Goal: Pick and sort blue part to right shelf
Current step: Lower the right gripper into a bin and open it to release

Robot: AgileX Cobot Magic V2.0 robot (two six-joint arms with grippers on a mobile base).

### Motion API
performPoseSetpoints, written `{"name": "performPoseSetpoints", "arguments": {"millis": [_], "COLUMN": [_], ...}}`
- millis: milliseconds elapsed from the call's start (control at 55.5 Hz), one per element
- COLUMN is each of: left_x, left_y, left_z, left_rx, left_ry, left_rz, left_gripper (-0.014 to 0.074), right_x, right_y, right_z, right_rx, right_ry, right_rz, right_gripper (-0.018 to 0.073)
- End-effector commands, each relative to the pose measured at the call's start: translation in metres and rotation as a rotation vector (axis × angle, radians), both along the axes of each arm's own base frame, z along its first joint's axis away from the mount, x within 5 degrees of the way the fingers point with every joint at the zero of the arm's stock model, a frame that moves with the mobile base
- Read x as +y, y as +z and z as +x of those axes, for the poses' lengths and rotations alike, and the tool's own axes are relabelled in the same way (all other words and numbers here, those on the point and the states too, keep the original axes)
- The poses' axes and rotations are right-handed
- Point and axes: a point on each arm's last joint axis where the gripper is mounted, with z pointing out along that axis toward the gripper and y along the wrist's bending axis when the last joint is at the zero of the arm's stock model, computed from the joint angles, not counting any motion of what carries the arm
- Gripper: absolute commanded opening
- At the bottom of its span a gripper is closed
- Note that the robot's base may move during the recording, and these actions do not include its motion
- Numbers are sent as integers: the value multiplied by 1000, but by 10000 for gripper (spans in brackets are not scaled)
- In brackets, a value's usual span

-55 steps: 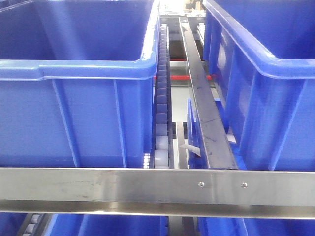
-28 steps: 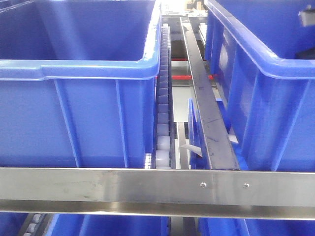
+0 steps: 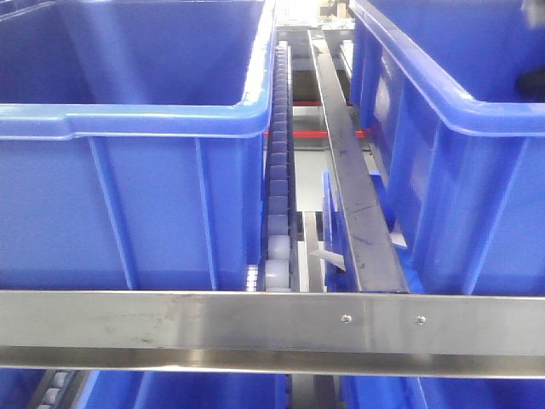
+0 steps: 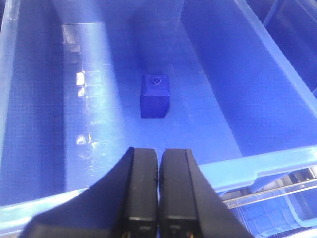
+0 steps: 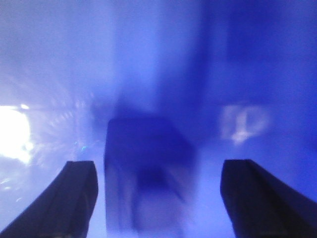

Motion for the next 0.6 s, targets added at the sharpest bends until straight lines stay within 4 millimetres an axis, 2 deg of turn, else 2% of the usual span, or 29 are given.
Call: {"name": "performPoseSetpoints", "arguments": {"millis": [0, 108, 234, 451, 505, 577], "left_x": [2, 8, 16, 25, 27, 29], "left_y": [19, 23, 17, -1, -5, -13], "left_z": [-6, -20, -40, -66, -71, -76], "left_rx": [-124, -194, -267, -341, -357, -378], "left_ry": [6, 13, 24, 37, 40, 41], "left_rz": [-50, -34, -11, 13, 16, 12], "left_gripper": [124, 124, 124, 124, 124, 124], "right_x": [-3, -3, -2, -3, -3, -4], "right_y": [52, 75, 88, 90, 89, 83], "right_z": [-15, -38, -75, -148, -170, -211], "right_rx": [-187, -291, -397, -553, -597, -678], "right_ry": [17, 27, 54, 78, 81, 84], "right_rz": [-25, -20, -21, -15, -14, -15], "right_gripper": [570, 496, 359, 158, 109, 47]}}
